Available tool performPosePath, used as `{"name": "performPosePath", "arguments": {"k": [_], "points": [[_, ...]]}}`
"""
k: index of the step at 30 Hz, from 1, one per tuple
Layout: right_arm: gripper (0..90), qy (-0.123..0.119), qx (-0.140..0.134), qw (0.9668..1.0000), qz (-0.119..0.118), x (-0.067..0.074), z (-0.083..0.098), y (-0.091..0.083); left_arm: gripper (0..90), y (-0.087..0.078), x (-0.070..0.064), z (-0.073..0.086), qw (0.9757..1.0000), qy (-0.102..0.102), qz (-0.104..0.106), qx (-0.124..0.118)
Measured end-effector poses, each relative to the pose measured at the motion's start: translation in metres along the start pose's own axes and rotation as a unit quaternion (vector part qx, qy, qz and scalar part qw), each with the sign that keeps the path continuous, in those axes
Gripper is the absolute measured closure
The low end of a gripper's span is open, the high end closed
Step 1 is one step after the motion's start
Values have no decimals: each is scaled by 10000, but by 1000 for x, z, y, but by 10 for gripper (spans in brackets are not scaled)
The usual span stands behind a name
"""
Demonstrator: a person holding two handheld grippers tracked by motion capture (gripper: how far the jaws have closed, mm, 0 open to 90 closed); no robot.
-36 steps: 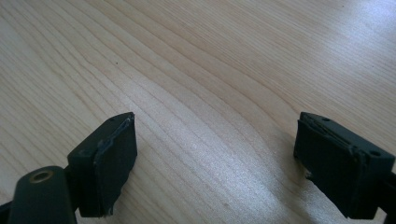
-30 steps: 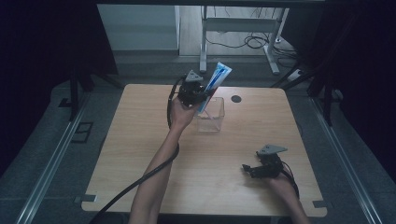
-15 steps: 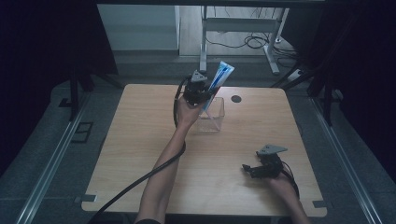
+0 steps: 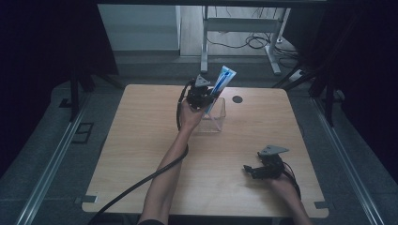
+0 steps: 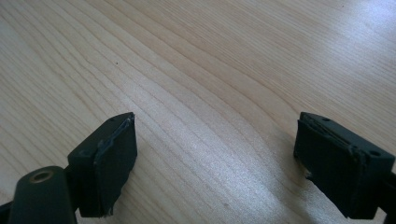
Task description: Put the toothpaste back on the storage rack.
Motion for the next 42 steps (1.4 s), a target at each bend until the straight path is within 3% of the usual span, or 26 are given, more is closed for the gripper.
{"name": "performPosePath", "arguments": {"k": [20, 30, 42], "points": [[134, 0, -1, 10000, 3, 0, 0, 0, 736, 11, 1, 28, 9986, 82, -155, 495], [134, 8, 3, 10000, -1, 0, 0, 0, 728, 17, -5, 33, 9959, 337, -176, 820], [134, 4, 3, 10000, 2, 0, 0, 0, 706, 15, -4, 38, 9944, 333, -113, 1001]]}}
Point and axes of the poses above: each handheld gripper's, and its own axes: y roughly forward along the jaws, z roughly out of its underside, x roughly to its left, the point moved 9 cm from there along y, roughly forward along the jaws, and after that the axes turned 9 degrees about z, right-handed, at the moved point
